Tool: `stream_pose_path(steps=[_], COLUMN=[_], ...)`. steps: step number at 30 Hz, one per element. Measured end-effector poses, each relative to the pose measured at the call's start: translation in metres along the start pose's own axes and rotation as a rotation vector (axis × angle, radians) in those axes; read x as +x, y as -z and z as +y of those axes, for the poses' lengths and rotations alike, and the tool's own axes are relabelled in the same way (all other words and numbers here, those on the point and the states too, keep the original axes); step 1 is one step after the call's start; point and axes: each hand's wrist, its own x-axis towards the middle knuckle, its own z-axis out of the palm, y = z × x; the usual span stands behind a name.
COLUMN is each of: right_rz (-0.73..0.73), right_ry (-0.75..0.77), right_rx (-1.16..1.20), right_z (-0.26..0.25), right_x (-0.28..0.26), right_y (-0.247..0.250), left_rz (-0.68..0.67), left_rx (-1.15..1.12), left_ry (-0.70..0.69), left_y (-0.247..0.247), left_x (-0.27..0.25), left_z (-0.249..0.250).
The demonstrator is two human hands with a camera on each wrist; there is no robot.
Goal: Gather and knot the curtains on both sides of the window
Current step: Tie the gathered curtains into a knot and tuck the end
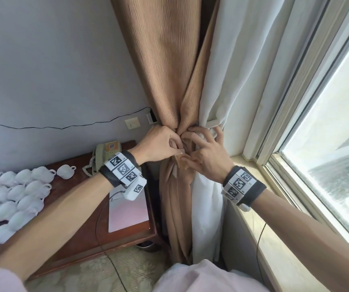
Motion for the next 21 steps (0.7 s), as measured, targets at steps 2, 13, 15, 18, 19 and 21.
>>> stream_pose_path(steps=[2,13,15,18,19,21], right_rz=[-0.023,-0.12,-0.095,-0.083,-0.083,-0.077], right_ry=[0.005,-0.015,-0.024,-0.028,-0.033,-0.044], right_rx=[0.001,-0.018,-0.022,-0.032,-0.038,-0.061], right_z=[0.002,0.004,0.003,0.002,0.003,0.003], right_x=[0.0,-0.003,-0.003,-0.002,-0.001,0.0], right_y=[0.001,0.005,0.003,-0.001,-0.002,-0.006], left_rz=[-0.003,0.037,0.027,0.002,-0.008,-0.019], left_rx=[-0.012,-0.227,-0.23,-0.228,-0.23,-0.227], left_ry=[0.008,0.06,0.047,0.018,0.013,0.004], left_y=[0.0,-0.006,-0.007,-0.005,-0.005,-0.003], left_x=[0.0,-0.005,-0.007,-0.008,-0.007,-0.007], left_z=[0.0,-0.003,-0.005,-0.007,-0.007,-0.008])
